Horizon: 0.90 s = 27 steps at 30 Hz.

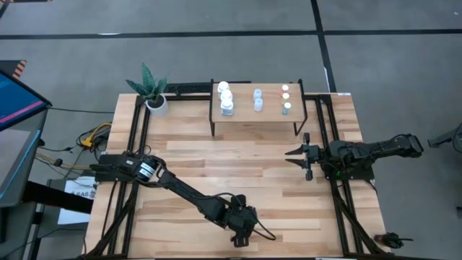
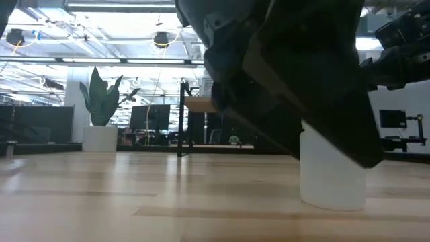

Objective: Pick and place medicine bottles onto shelf by color
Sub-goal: Put the transparent pill bottle aligned with the other transparent pill bottle on the shelf

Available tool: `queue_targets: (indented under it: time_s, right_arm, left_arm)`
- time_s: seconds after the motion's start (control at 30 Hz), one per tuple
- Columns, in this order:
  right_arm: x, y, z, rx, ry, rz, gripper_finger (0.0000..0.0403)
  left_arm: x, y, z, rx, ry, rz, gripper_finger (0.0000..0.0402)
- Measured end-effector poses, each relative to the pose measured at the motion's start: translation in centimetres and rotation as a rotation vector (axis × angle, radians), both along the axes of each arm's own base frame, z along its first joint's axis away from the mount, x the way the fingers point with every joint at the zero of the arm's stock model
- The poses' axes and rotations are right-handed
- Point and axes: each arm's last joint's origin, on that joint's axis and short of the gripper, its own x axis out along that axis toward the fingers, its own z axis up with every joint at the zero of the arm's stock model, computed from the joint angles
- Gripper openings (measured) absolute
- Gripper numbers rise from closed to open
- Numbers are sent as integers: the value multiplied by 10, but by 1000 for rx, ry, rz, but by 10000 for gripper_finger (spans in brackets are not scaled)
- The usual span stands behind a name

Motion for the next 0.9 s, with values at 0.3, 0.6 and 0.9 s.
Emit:
queue_targets:
  time_s: [0.3,0.6,0.9]
  right_arm:
    - [0,0,0,0,1,0,123]
    - [0,0,0,0,1,0,123]
    - [0,0,0,0,1,0,123]
  left_arm:
    - [2,1,1,4,-21,-2,220]
    - [6,5,6,-14,-17,-3,130]
    - [43,68,91,-8,-43,-33,116]
